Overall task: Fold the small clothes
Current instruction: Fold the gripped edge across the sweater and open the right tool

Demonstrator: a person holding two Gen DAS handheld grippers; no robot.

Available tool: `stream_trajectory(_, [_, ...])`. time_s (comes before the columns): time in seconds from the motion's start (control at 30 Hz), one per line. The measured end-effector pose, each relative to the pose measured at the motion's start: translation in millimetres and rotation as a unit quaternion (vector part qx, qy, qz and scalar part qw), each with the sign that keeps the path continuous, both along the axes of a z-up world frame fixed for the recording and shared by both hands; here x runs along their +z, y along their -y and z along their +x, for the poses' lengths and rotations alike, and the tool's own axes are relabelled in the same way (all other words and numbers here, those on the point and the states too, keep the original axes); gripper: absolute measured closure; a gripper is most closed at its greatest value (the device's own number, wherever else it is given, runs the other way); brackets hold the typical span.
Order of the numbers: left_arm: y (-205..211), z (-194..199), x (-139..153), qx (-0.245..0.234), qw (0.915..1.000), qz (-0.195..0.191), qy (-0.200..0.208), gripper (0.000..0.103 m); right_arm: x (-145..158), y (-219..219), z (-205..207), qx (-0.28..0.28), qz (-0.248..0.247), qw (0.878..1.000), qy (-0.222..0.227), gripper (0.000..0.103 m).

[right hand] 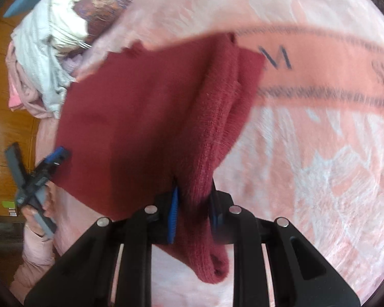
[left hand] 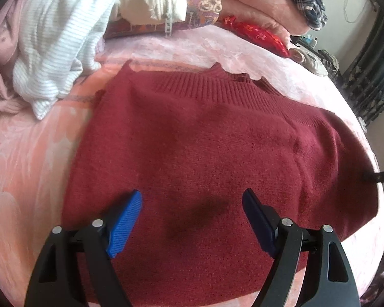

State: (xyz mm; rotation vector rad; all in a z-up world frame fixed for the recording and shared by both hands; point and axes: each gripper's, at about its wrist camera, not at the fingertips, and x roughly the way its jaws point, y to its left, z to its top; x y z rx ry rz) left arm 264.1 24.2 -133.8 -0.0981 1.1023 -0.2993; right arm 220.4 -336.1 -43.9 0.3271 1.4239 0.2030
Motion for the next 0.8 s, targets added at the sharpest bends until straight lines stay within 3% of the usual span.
stream_trajectory(0.17, [-11,0,4,0.003,0.9998,-0.019,-0.001,0.022,33,-62,22,0.047,-0.002,0.999,0.021,0.084])
stream_trajectory(0.43, [-34,0,6,0.015,0.9989,-0.044,0.000,0.022,48,-163,51,0.124,0.004,0.992,0.033,0.085])
stream_trajectory(0.67, [-49,0,7,0.024,0.9982,-0.054,0.002,0.022,19,-219,58,0.163,0.011,0.987,0.011,0.085])
stream_trajectory(0.8, [-54,-1,5,0.028,0.9981,-0.056,0.001,0.022,-17,-232,59,0.159,0.009,0.987,-0.019,0.085])
